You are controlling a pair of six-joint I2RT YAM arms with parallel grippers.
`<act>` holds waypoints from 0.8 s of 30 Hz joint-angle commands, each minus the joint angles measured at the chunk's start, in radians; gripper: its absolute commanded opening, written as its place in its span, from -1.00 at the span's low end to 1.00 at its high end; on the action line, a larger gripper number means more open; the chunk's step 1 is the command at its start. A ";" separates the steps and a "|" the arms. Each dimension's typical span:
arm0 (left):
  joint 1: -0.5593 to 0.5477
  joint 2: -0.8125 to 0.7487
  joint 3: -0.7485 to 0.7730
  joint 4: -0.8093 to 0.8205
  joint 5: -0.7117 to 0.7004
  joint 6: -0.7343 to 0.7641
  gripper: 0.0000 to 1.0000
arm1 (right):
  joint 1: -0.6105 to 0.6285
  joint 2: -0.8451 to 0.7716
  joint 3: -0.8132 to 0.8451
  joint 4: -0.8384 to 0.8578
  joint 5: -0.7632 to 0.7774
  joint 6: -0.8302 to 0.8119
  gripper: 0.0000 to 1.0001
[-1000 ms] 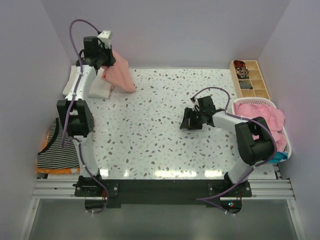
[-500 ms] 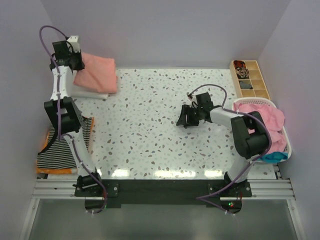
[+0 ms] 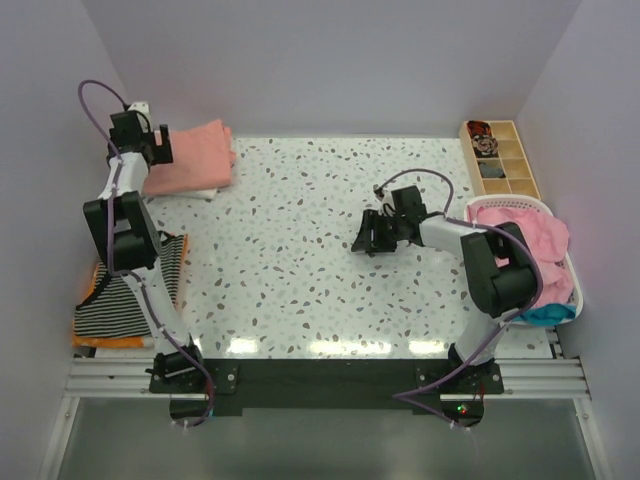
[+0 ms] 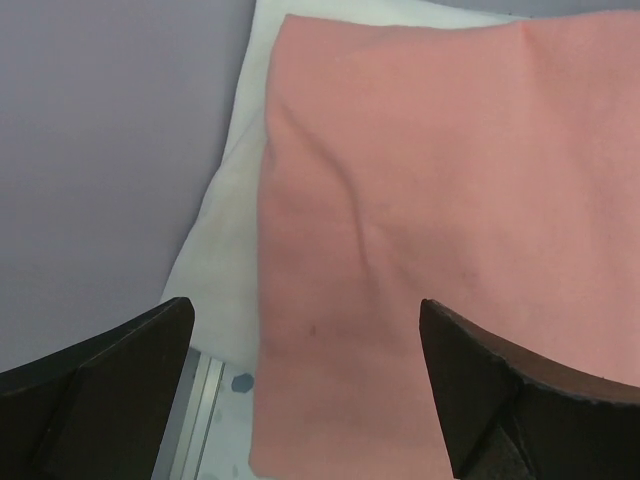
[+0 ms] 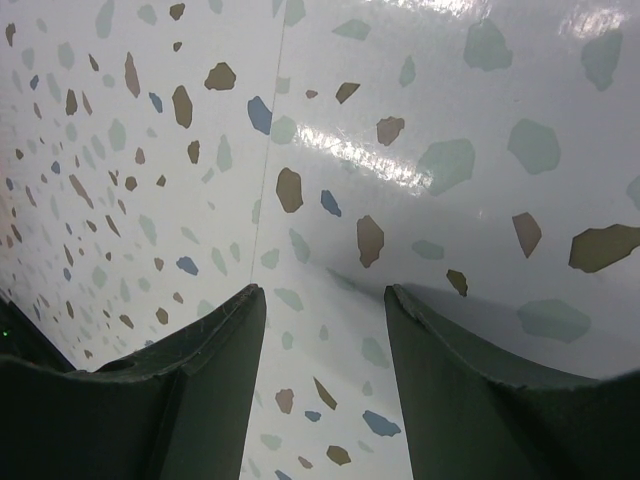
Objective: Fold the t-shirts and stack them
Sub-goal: Put the neatly folded tshirt into the corner of the board with the left arm
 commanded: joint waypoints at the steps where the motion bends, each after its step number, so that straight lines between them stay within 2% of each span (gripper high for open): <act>1: -0.027 -0.260 -0.062 0.174 -0.011 -0.083 1.00 | 0.001 -0.051 -0.039 -0.041 0.092 -0.027 0.12; 5: -0.114 -0.415 -0.149 0.150 0.046 -0.163 1.00 | 0.002 -0.105 -0.027 -0.063 0.162 -0.035 0.13; 8: -0.247 -0.538 -0.302 0.212 0.046 -0.192 1.00 | 0.004 -0.155 0.004 -0.112 0.240 -0.044 0.12; 9: -0.324 -0.570 -0.351 0.242 0.048 -0.199 1.00 | 0.002 -0.172 0.007 -0.118 0.255 -0.050 0.12; 10: -0.364 -0.602 -0.446 0.257 0.071 -0.212 1.00 | 0.004 -0.215 0.006 -0.124 0.271 -0.064 0.13; 11: -0.402 -0.653 -0.486 0.332 0.078 -0.216 1.00 | 0.002 -0.238 0.001 -0.129 0.310 -0.069 0.14; 15: -0.615 -0.695 -0.548 0.287 0.071 -0.222 1.00 | 0.002 -0.362 -0.026 -0.153 0.392 -0.090 0.21; 18: -0.743 -0.745 -0.615 0.274 -0.021 -0.196 1.00 | 0.002 -0.443 -0.059 -0.169 0.426 -0.099 0.23; 24: -0.820 -0.908 -0.907 0.397 -0.004 -0.283 1.00 | 0.004 -0.609 -0.177 -0.115 0.511 -0.086 0.28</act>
